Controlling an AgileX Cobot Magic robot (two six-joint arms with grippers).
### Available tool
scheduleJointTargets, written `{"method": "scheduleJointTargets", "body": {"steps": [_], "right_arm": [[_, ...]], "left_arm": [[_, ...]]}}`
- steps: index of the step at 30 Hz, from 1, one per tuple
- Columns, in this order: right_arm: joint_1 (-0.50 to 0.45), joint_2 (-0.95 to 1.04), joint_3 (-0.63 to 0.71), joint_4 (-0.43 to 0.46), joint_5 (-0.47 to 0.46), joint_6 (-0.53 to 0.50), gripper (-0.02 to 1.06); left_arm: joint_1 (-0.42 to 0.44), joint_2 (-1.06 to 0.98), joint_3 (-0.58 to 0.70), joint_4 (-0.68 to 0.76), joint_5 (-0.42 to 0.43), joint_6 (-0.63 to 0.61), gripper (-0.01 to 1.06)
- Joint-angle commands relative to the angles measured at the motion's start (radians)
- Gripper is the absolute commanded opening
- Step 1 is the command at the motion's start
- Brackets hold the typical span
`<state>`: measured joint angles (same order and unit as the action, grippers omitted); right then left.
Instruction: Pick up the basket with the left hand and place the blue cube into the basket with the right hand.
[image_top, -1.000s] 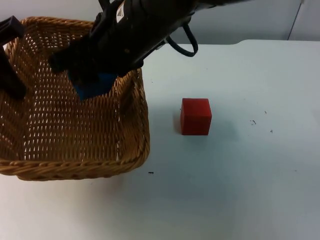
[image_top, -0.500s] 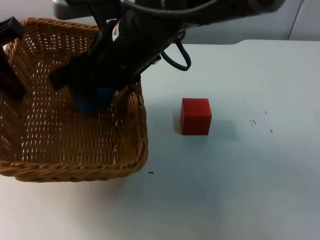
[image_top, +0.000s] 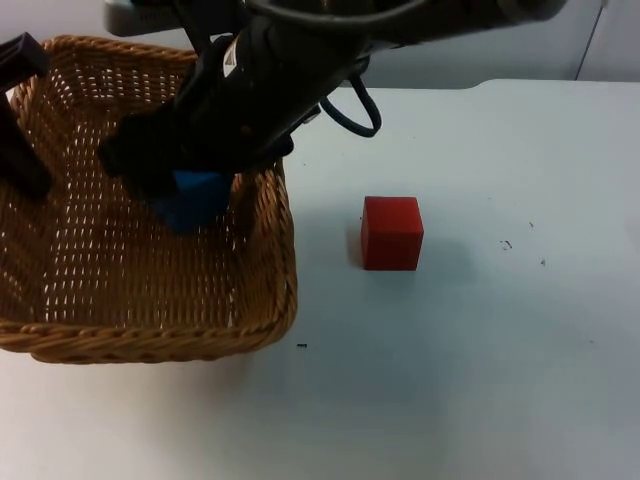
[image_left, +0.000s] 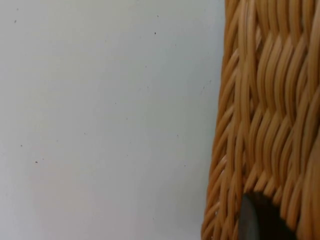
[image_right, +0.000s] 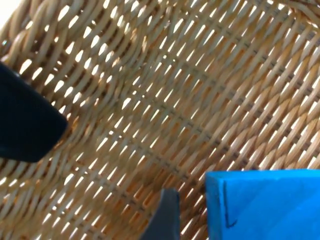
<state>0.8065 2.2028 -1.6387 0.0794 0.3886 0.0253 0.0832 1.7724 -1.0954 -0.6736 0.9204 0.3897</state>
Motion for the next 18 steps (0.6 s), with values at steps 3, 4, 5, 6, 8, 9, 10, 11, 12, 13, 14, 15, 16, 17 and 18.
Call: {"method": "scheduleJointTargets", "body": {"steps": [3, 4, 5, 6, 8, 9, 10, 11, 12, 13, 14, 15, 16, 17, 18], "right_arm": [[0.004, -0.052, -0.007, 0.003, 0.024, -0.009, 0.79], [0.004, -0.052, -0.007, 0.003, 0.024, -0.009, 0.79], [0.004, -0.065, -0.007, 0.003, 0.035, -0.018, 0.79], [0.004, -0.082, -0.007, 0.003, 0.05, -0.036, 0.79], [0.004, -0.121, -0.007, 0.003, 0.079, -0.054, 0.79], [0.004, -0.121, -0.007, 0.003, 0.079, -0.054, 0.79], [0.004, -0.144, -0.007, 0.003, 0.095, -0.06, 0.79], [0.004, -0.167, -0.007, 0.003, 0.111, -0.061, 0.79], [0.004, -0.19, -0.007, 0.003, 0.128, -0.069, 0.79], [0.004, -0.209, -0.007, 0.003, 0.14, -0.074, 0.79], [0.004, -0.209, -0.007, 0.003, 0.14, -0.074, 0.79], [0.004, -0.245, -0.004, 0.003, 0.159, -0.089, 0.79], [0.004, -0.265, -0.004, 0.003, 0.177, -0.089, 0.79], [0.004, -0.282, -0.004, -0.001, 0.19, -0.089, 0.79], [0.004, -0.3, -0.004, -0.003, 0.213, -0.099, 0.79]], "left_arm": [[0.003, -0.004, -0.01, -0.034, 0.016, 0.003, 0.0], [0.003, -0.004, -0.01, -0.034, 0.016, 0.003, 0.0], [0.003, -0.004, -0.01, -0.034, 0.016, 0.003, 0.0], [0.003, -0.004, -0.01, -0.034, 0.016, 0.003, 0.0], [0.003, -0.004, -0.01, -0.036, 0.016, 0.003, 0.0], [0.003, -0.004, -0.01, -0.036, 0.016, 0.003, 0.0], [0.003, -0.004, -0.01, -0.036, 0.013, 0.003, 0.0], [0.003, -0.004, -0.01, -0.036, 0.011, 0.003, 0.0], [0.003, -0.004, -0.01, -0.036, 0.006, 0.003, 0.0], [0.003, -0.004, -0.01, -0.036, 0.001, 0.003, 0.0], [0.003, -0.004, -0.01, -0.036, 0.001, 0.003, 0.0], [0.003, -0.004, -0.01, -0.036, -0.012, 0.003, 0.0], [0.003, -0.004, -0.01, -0.036, -0.02, 0.003, 0.0], [0.003, -0.002, -0.01, -0.036, -0.03, 0.003, 0.0], [0.003, 0.003, -0.01, -0.036, -0.037, 0.003, 0.0]]}}
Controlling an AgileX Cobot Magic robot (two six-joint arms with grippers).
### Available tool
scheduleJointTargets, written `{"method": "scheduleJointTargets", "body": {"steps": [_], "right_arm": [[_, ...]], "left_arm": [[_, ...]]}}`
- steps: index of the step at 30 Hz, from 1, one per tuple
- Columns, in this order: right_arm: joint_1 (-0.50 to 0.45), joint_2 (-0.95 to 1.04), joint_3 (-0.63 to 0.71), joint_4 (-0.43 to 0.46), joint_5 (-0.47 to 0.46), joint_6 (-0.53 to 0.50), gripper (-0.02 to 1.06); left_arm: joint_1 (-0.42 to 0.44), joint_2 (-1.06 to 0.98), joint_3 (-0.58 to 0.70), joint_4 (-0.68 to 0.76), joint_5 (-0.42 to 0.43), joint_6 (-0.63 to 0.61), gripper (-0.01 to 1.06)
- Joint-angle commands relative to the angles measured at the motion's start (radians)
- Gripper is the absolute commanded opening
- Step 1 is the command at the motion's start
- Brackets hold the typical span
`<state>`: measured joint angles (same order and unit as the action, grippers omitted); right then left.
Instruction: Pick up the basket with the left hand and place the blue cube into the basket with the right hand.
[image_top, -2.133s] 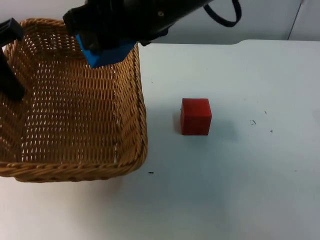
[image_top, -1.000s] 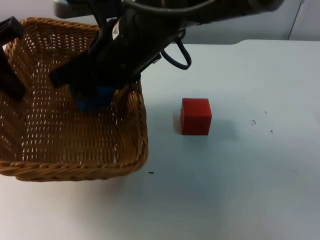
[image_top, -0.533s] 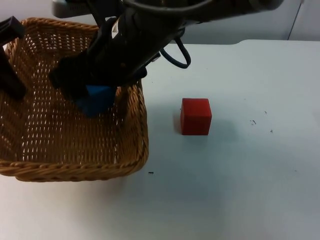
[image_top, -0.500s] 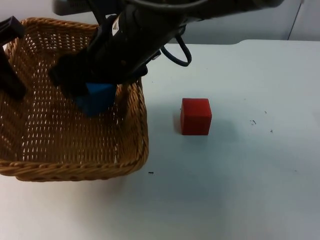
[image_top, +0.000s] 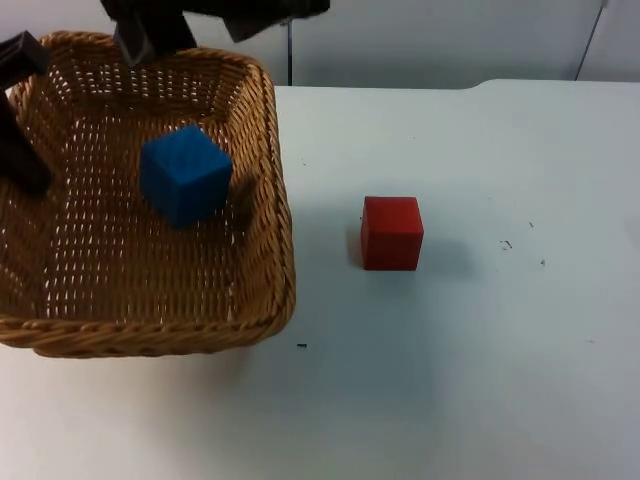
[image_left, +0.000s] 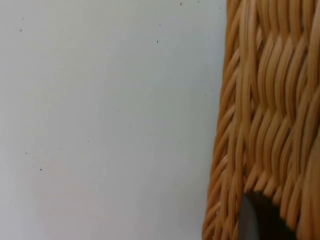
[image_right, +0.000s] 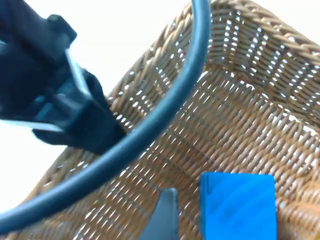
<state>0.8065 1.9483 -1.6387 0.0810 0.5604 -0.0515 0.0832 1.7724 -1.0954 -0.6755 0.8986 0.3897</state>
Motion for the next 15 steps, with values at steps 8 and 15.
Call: {"method": "scheduleJointTargets", "body": {"steps": [8, 15], "right_arm": [[0.004, -0.158, 0.068, -0.005, 0.076, -0.044, 0.79], [0.004, -0.334, 0.318, 0.002, -0.017, -0.03, 0.79]], "left_arm": [[0.003, 0.081, -0.01, -0.074, -0.019, 0.06, 0.0], [0.003, 0.145, -0.034, -0.129, -0.045, 0.125, 0.0]]}}
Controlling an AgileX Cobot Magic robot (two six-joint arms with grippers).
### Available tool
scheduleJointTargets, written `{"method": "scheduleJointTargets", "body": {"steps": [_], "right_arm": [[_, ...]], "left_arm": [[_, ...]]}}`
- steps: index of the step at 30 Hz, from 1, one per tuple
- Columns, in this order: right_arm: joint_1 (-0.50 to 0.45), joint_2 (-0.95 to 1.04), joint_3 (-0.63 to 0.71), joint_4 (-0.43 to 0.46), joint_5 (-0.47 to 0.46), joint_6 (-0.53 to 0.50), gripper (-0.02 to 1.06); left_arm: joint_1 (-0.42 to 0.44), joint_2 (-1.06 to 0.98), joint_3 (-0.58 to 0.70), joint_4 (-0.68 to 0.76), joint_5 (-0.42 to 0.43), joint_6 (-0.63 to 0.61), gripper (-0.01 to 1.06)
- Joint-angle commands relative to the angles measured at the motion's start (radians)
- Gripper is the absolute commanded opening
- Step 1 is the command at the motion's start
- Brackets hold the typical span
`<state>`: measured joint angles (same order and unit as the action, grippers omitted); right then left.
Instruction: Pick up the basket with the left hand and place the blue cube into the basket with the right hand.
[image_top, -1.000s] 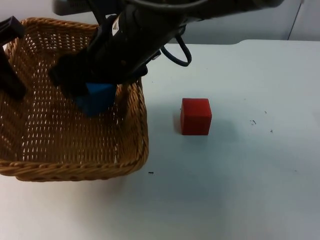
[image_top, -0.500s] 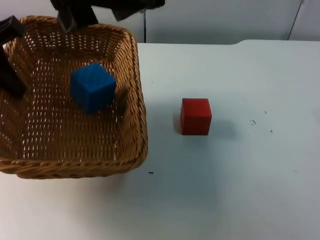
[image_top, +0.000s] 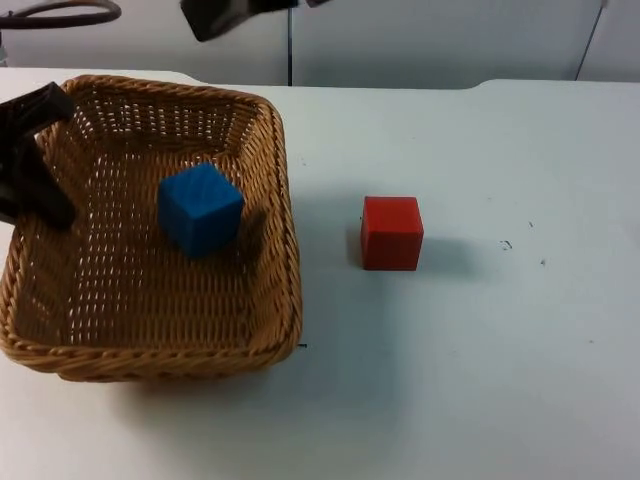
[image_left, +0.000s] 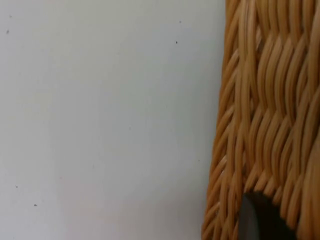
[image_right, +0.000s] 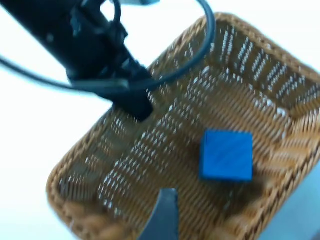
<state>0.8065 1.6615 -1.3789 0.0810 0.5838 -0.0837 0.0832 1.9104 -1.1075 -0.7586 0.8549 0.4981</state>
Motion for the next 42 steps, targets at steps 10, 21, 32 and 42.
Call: {"method": "scheduleJointTargets", "body": {"steps": [10, 21, 32, 42], "right_arm": [[0.004, -0.305, 0.37, 0.004, -0.177, 0.007, 0.79], [0.004, -0.588, 0.523, 0.006, -0.177, 0.032, 0.79], [0.004, -0.794, 0.611, 0.004, -0.172, 0.032, 0.79], [0.004, -0.837, 0.611, 0.003, -0.127, 0.028, 0.79]], "left_arm": [[0.003, 0.067, -0.079, -0.042, -0.004, 0.026, 0.0], [0.003, 0.104, -0.08, -0.042, -0.05, 0.053, 0.0], [0.003, 0.104, -0.08, -0.04, -0.115, 0.053, 0.0], [0.003, 0.134, -0.08, -0.04, -0.124, 0.083, 0.0]]}}
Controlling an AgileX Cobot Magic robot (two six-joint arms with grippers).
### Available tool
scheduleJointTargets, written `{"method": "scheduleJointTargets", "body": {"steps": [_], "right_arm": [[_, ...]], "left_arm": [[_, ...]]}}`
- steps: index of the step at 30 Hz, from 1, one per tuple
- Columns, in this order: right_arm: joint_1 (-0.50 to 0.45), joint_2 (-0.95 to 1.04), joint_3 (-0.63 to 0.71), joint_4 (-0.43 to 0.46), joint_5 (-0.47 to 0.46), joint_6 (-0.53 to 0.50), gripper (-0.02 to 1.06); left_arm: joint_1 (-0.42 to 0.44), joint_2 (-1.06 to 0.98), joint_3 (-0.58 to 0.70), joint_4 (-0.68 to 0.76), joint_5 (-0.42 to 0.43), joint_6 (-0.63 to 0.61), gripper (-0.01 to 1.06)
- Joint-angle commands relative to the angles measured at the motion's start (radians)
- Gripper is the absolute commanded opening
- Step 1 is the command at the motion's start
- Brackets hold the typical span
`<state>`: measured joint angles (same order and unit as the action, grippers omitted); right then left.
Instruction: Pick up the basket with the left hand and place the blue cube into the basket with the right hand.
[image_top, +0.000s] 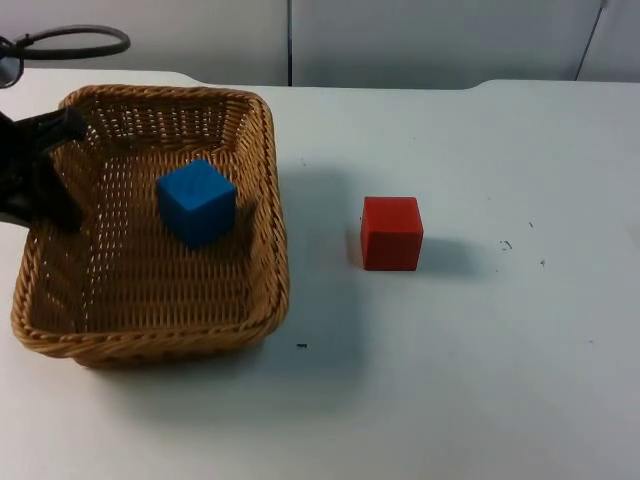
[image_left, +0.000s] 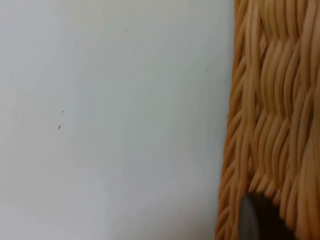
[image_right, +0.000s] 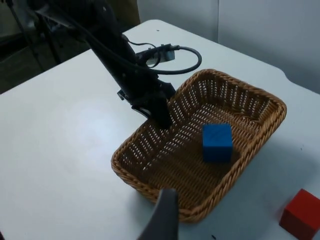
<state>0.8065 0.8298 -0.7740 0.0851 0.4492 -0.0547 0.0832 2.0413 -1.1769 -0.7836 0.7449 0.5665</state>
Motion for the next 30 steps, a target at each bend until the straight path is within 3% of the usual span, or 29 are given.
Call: {"method": "scheduleJointTargets", "body": {"steps": [1, 6, 10, 11, 16, 20, 24, 30], "right_arm": [[0.004, -0.005, 0.006, -0.001, 0.008, -0.001, 0.79], [0.004, -0.005, 0.006, -0.001, 0.033, -0.001, 0.79], [0.004, -0.005, 0.006, -0.001, 0.039, -0.001, 0.79], [0.004, -0.005, 0.006, -0.001, 0.039, -0.001, 0.79], [0.004, -0.005, 0.006, -0.001, 0.039, -0.001, 0.79], [0.004, -0.005, 0.006, -0.001, 0.039, -0.001, 0.79], [0.004, -0.005, 0.006, -0.001, 0.039, -0.001, 0.79], [0.004, -0.005, 0.006, -0.001, 0.039, -0.006, 0.79]], "left_arm": [[0.003, 0.003, -0.01, -0.015, -0.014, 0.015, 0.0], [0.003, 0.008, -0.01, -0.015, -0.035, 0.037, 0.06], [0.003, 0.008, -0.01, -0.003, -0.042, 0.062, 0.23], [0.003, 0.008, -0.01, -0.003, -0.042, 0.062, 0.23], [0.003, 0.008, -0.01, 0.017, -0.044, 0.062, 0.46], [0.003, 0.008, -0.01, 0.034, -0.044, 0.064, 0.57], [0.003, 0.006, -0.018, 0.043, -0.04, 0.064, 0.63], [0.003, -0.007, -0.043, 0.07, -0.018, 0.05, 0.63]]}}
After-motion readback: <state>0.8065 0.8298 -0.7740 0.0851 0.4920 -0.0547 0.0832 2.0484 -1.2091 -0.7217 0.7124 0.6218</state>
